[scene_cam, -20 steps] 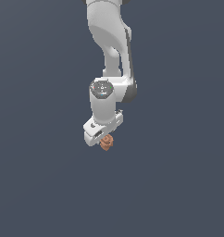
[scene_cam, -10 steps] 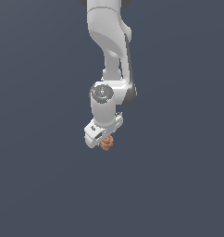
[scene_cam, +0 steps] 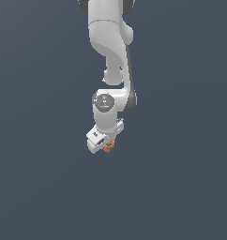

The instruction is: Pick up the object and move it to a goal position.

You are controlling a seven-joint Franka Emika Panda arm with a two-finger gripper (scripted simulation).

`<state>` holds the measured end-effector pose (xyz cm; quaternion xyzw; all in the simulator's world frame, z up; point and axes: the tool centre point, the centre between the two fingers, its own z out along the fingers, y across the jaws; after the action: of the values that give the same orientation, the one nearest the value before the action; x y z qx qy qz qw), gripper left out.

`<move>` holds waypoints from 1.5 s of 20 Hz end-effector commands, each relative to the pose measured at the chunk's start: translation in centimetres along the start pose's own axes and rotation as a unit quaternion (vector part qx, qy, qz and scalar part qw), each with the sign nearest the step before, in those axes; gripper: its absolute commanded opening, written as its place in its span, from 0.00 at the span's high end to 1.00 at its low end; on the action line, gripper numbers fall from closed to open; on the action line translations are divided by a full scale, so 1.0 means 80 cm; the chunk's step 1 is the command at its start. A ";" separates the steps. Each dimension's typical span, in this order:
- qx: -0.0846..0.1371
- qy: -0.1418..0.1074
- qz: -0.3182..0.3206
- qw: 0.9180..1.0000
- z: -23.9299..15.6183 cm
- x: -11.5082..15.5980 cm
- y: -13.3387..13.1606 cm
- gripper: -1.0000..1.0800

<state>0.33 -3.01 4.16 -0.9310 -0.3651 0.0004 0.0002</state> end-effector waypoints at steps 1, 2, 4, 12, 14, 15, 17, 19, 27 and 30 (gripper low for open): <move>0.000 0.000 0.000 1.000 0.001 0.000 0.000 1.00; 0.000 0.000 0.000 1.000 0.001 0.000 0.000 1.00; 0.000 0.000 0.000 1.000 0.001 0.000 0.000 1.00; -0.001 0.000 0.000 1.000 -0.001 0.001 0.000 1.00; -0.001 0.000 0.000 1.000 -0.006 0.003 -0.002 1.00; -0.001 0.000 0.000 1.000 -0.009 0.004 -0.003 1.00; -0.001 0.000 0.000 1.000 -0.019 0.007 -0.007 1.00; -0.001 0.000 0.000 1.000 -0.031 0.012 -0.013 1.00; -0.001 0.000 0.000 1.000 -0.113 0.044 -0.048 1.00; -0.001 0.000 0.000 1.000 -0.153 0.060 -0.066 1.00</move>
<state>0.31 3.14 14.75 -0.9309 -0.3654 0.0002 -0.0005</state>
